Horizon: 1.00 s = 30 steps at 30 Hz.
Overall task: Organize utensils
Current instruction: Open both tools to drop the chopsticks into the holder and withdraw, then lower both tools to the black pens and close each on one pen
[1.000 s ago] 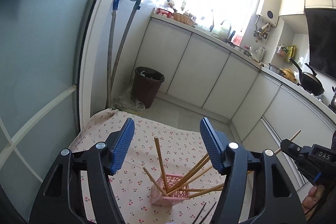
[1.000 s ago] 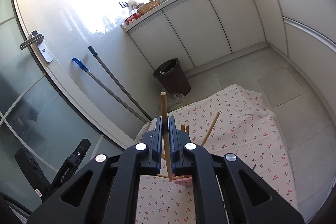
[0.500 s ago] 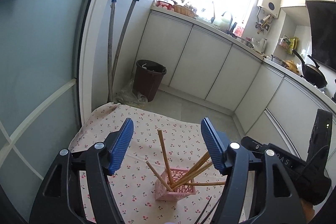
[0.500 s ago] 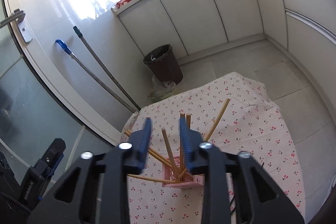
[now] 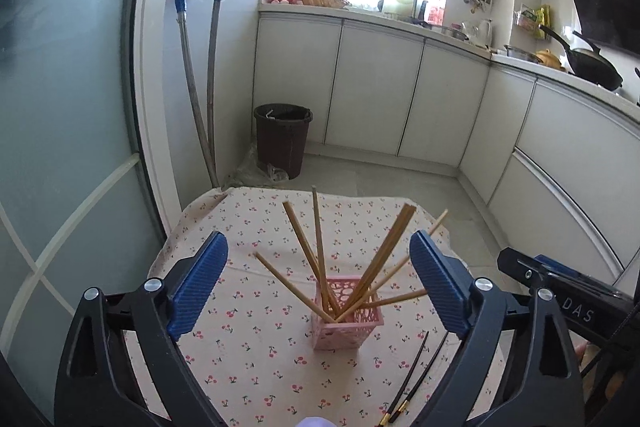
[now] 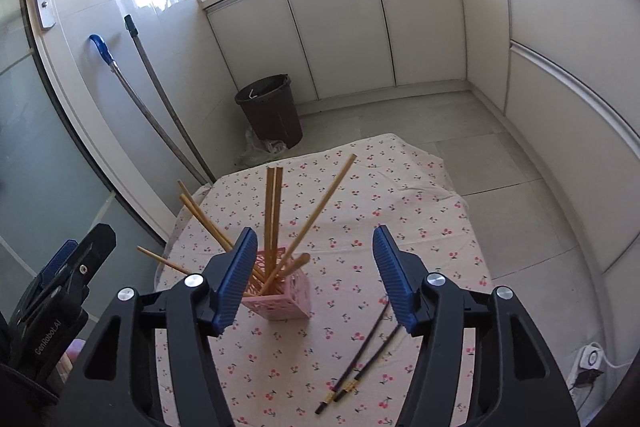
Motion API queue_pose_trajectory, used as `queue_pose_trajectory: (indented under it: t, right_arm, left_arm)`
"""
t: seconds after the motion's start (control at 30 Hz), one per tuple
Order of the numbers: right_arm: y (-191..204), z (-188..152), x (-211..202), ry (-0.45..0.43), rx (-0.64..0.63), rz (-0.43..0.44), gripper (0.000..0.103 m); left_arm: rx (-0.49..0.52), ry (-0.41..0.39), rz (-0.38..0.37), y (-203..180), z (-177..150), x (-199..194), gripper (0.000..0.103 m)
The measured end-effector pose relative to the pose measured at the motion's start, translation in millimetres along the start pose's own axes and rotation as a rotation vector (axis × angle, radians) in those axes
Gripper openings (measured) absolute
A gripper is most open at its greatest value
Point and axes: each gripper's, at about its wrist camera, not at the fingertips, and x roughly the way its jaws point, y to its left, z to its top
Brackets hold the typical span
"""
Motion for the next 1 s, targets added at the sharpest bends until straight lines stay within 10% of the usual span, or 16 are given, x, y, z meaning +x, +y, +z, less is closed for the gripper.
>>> queue_pose_trajectory:
  t: [0.17, 0.37, 0.53, 0.77, 1.0]
  right_arm:
    - [-32.1, -19.8, -9.7, 0.004, -0.013, -0.112, 0.090]
    - [-94.6, -29.6, -23.5, 0.030, 0.072, -0.249, 0.092]
    - [-138.6, -21.1, -32.9, 0.037, 0.263, -0.183, 0.095]
    - [-184.3, -26.8, -24.3, 0.128, 0.492, -0.043, 0.095]
    - [-196.6, -25.6, -24.6, 0.143, 0.540, 0.008, 0.095]
  left_arm:
    - [0.041, 0.107, -0.028, -20.3, -23.8, 17.4, 0.096]
    - [0.113, 0.365, -0.052, -49.4, -74.6, 61.0, 0.096]
    - [0.282, 0.525, -0.114, -96.6, -138.3, 89.7, 0.096]
    - [0.383, 0.450, -0.149, -149.0, -153.1, 112.5, 0.094]
    - [0.399, 0.480, -0.030, -170.6, -149.3, 178.0, 0.063]
